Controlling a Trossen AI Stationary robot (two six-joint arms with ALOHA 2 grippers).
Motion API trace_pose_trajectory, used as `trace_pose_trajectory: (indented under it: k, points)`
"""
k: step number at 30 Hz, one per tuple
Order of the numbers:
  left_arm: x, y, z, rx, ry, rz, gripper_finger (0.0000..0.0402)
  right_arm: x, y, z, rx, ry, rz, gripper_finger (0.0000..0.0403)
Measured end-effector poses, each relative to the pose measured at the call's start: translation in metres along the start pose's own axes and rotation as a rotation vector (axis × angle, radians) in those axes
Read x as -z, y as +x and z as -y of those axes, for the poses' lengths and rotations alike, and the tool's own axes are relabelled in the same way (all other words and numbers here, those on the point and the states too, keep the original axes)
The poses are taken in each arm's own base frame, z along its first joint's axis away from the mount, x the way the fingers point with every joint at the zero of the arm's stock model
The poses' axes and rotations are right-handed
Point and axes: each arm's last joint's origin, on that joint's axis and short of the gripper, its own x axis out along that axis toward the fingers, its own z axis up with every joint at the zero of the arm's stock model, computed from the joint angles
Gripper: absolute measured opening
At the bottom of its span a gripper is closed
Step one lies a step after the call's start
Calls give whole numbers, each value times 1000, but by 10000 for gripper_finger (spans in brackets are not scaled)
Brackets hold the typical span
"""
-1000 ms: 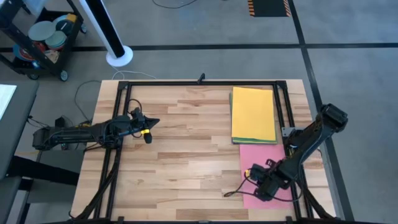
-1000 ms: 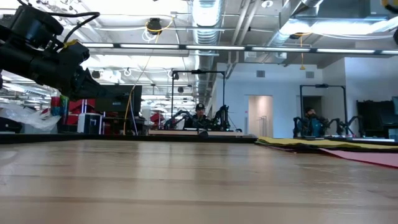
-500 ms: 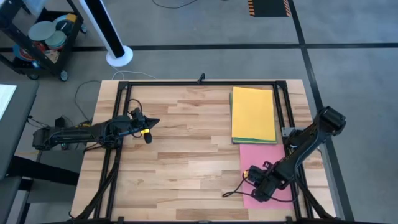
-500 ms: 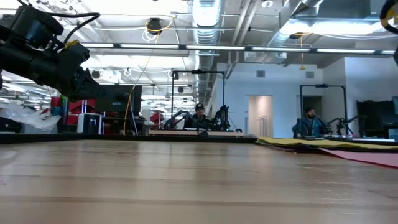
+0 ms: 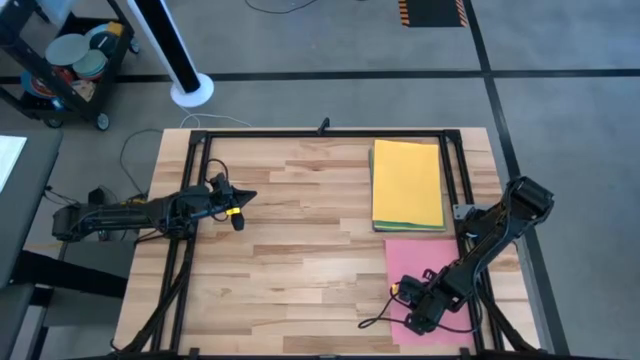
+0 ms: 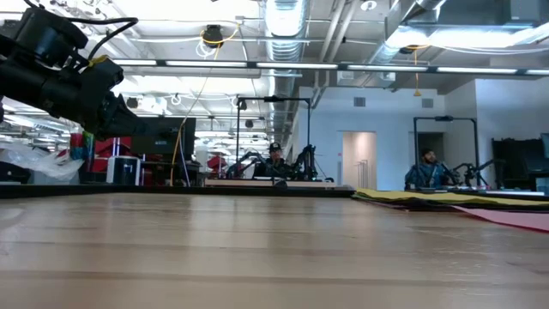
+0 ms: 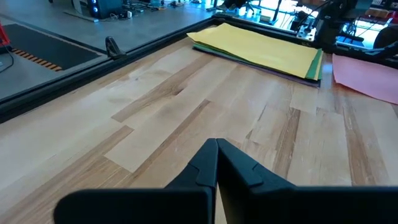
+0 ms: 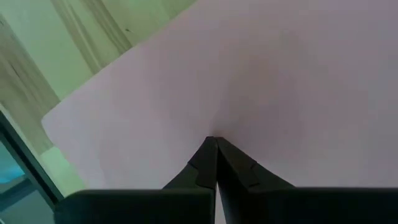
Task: Organize paper
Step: Move the pink paper to the bottom right of the table, then move the yellow paper to the top center of the table
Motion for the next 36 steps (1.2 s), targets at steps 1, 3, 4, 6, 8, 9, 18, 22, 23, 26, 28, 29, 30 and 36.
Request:
trace_pose_trajectory:
  k: [1, 3, 4, 6, 8, 9, 18, 22, 23, 26, 28, 29, 30, 36]
  points:
    - [0, 0, 0, 0, 0, 0, 0, 0, 0, 0, 0, 2, 0, 0]
    - [0, 0, 0, 0, 0, 0, 0, -1, 0, 0, 0, 17, 0, 0]
    - [0, 0, 0, 0, 0, 0, 0, -1, 0, 0, 0, 23, 0, 0]
    - [0, 0, 0, 0, 0, 0, 0, -1, 0, 0, -3, 29, 0, 0]
    - [0, 0, 0, 0, 0, 0, 0, -1, -1, -2, -8, 28, 1, 0]
    - [0, 0, 0, 0, 0, 0, 0, -1, -1, -3, -11, 24, 2, 0]
    - [0, 0, 0, 0, 0, 0, 0, -3, -7, -8, -1, 21, 29, 0]
    - [0, 0, 0, 0, 0, 0, 0, -6, -8, -10, -6, 25, 48, 0]
    - [0, 0, 0, 0, 0, 0, 0, -7, -9, -11, -5, 14, 61, 0]
    - [0, 0, 0, 0, 0, 0, 0, -14, -14, -11, 35, -12, 83, 0]
    - [0, 0, 0, 0, 0, 0, 0, -21, -17, -8, 93, -36, 94, 0]
    - [0, 0, 0, 0, 0, 0, 0, -25, -19, -6, 125, -46, 103, 0]
    - [0, 0, 0, 0, 0, 0, 0, -30, -21, -3, 158, -51, 112, 0]
    - [0, 0, 0, 0, 4, 0, 0, -65, -27, 24, 370, -62, 150, 31]
